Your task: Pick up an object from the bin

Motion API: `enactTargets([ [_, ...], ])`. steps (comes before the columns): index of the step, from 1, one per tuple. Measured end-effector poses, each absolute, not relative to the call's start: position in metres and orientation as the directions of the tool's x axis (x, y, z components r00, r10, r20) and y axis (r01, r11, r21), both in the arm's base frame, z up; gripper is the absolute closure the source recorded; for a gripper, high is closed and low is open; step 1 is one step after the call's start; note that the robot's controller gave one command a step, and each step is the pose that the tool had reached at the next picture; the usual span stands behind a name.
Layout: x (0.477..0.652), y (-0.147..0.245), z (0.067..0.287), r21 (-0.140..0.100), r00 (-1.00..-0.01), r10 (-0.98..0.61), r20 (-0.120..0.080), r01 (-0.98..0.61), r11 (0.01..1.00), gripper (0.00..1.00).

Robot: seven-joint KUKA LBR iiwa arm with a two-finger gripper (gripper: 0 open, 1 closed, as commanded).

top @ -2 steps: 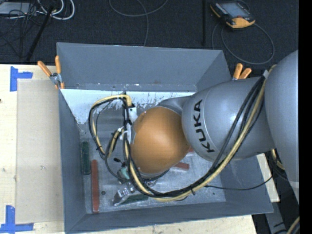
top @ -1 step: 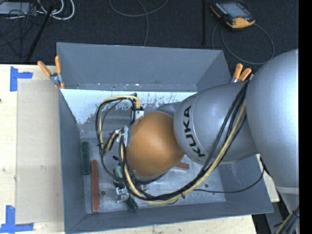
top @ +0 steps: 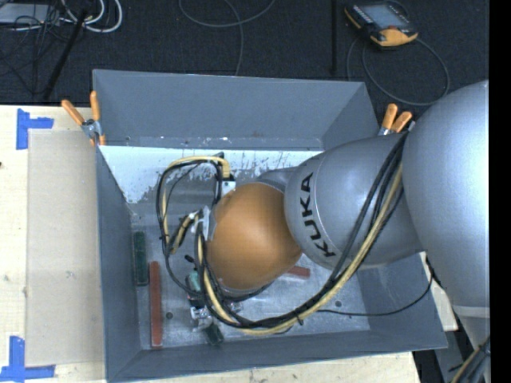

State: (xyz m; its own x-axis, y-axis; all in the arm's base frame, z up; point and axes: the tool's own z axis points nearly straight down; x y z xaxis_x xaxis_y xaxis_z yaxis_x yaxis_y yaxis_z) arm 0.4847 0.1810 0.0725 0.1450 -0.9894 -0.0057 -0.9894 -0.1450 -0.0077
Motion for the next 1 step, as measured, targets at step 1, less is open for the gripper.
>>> enactTargets([
  [1,0.4846,0.1811,0.0724,-0.008,0.146,-0.989,-0.006,-0.989,-0.146,1.00],
])
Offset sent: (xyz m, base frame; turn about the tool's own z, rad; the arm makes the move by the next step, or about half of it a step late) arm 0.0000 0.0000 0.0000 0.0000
